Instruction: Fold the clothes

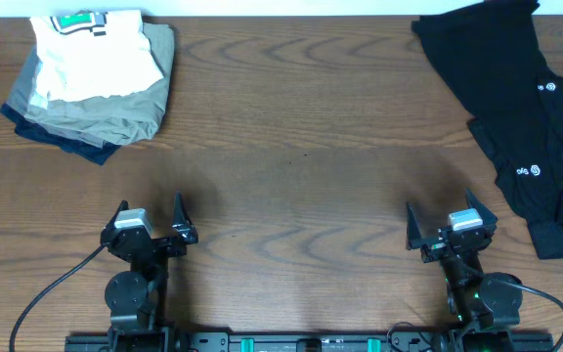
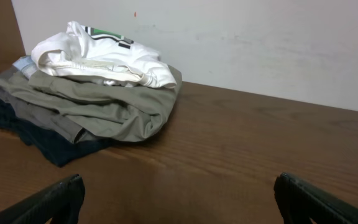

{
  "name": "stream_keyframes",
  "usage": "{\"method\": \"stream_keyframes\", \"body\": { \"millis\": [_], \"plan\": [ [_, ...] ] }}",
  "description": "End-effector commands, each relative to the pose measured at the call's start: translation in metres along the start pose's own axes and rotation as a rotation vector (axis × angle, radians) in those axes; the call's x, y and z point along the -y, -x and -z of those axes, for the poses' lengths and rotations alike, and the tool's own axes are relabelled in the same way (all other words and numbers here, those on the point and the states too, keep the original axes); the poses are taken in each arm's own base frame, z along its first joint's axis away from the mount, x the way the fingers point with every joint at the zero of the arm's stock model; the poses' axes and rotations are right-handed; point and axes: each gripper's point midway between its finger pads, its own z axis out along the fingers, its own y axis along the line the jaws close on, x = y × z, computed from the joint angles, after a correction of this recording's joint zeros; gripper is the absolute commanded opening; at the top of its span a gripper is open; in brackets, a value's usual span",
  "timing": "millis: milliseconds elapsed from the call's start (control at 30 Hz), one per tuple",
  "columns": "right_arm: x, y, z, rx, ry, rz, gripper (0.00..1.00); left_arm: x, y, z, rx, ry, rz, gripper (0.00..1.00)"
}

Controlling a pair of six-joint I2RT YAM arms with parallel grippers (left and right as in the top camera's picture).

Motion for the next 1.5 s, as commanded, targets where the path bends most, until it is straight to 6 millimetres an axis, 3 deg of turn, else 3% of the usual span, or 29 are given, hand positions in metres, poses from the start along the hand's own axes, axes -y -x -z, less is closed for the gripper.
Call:
{"method": "stream_keyframes", "body": {
  "millis": [0, 533, 667, 867, 1067, 1233, 1367, 1467],
  "plan": [
    [0.005, 0.000, 0.000, 0.006, -0.023, -0.010, 0.99, -0.005, -0.016, -0.001, -0.049, 0.022, -0.020, 0.98],
    [0.006, -0.001, 0.000, 0.001, -0.031, -0.009, 0.99, -0.005, -0.016, -0.001, -0.049, 0.023, -0.020, 0.98],
    [0.014, 0.016, 0.001, 0.069, -0.070, 0.001, 0.99, -0.007, -0.014, -0.001, -0.039, 0.036, -0.020, 0.98],
    [0.007, 0.047, 0.005, 0.195, -0.025, 0.017, 0.99, -0.006, -0.009, 0.000, -0.025, 0.034, -0.020, 0.98],
    [0.007, 0.073, 0.011, 0.247, -0.018, 0.026, 0.99, -0.002, 0.016, 0.004, -0.012, 0.029, -0.042, 0.98],
    [0.012, 0.105, 0.013, 0.212, -0.014, 0.042, 0.99, 0.000, 0.038, 0.002, -0.110, 0.049, -0.076, 0.98],
    [0.016, 0.121, -0.001, 0.112, 0.000, 0.052, 0.99, 0.005, 0.061, -0.010, -0.209, 0.057, -0.081, 0.98],
    [0.020, 0.127, -0.021, 0.019, 0.016, 0.037, 0.99, 0.011, 0.072, -0.025, -0.298, 0.050, -0.082, 0.98]
  ]
}}
